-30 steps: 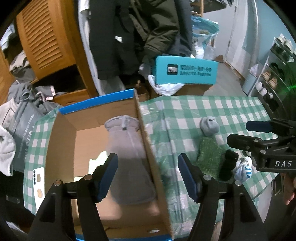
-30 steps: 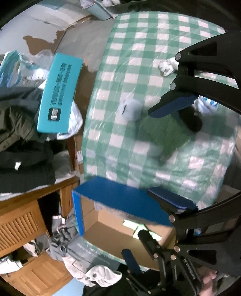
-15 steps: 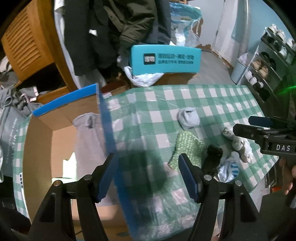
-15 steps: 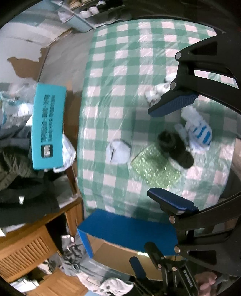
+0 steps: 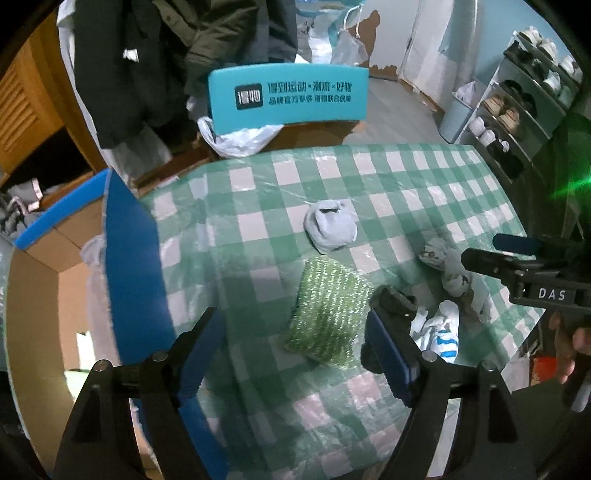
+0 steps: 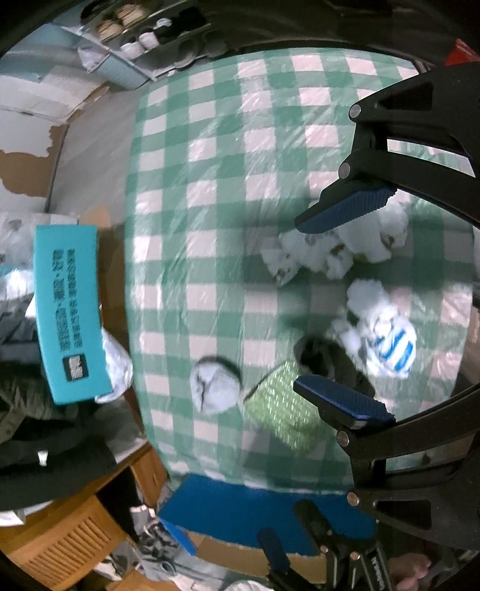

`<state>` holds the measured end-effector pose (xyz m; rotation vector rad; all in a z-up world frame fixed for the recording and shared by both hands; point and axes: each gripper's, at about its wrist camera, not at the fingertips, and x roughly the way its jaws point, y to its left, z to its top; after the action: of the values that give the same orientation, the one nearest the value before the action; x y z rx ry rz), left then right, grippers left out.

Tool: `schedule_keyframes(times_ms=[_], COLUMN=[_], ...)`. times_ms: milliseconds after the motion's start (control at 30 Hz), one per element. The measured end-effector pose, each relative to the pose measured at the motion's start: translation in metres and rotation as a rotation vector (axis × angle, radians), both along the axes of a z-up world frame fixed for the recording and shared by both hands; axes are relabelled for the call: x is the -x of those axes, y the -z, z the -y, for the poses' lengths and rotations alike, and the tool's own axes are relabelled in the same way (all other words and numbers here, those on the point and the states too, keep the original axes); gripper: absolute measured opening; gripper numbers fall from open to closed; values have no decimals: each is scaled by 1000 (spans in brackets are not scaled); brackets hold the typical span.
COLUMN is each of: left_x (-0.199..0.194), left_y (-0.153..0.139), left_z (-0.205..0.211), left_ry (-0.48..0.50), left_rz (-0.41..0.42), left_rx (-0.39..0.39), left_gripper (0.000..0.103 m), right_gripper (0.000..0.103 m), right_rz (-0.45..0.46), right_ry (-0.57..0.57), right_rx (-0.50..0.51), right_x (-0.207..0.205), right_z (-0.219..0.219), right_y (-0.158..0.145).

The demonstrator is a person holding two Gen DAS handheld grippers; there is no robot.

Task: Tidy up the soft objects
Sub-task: 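Move both grippers back over the table toward the green mesh scrubber, then close the left gripper on the green mesh scrubber while the right gripper closes on the white plastic bag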

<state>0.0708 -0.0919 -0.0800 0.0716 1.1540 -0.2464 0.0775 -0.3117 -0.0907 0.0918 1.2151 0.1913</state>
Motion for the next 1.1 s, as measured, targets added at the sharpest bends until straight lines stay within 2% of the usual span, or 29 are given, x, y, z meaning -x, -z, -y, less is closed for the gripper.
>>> schedule_keyframes(times_ms=[400, 667, 1100], left_x=[-16, -16, -16], left_y=[43, 57, 86], left_z=[18, 21, 37], left_ry=[21, 43, 95], left_rz=[-111, -153, -212], left_rx=[0, -1, -52], left_gripper=[81, 81, 81], right_gripper=[79, 79, 78], right_rz=[-106, -173, -192], right_ry=[36, 25, 18], right_rx=[22, 58, 71], right_x=[-5, -6, -16], right_z=[29, 34, 30], right_y=[46, 77, 91])
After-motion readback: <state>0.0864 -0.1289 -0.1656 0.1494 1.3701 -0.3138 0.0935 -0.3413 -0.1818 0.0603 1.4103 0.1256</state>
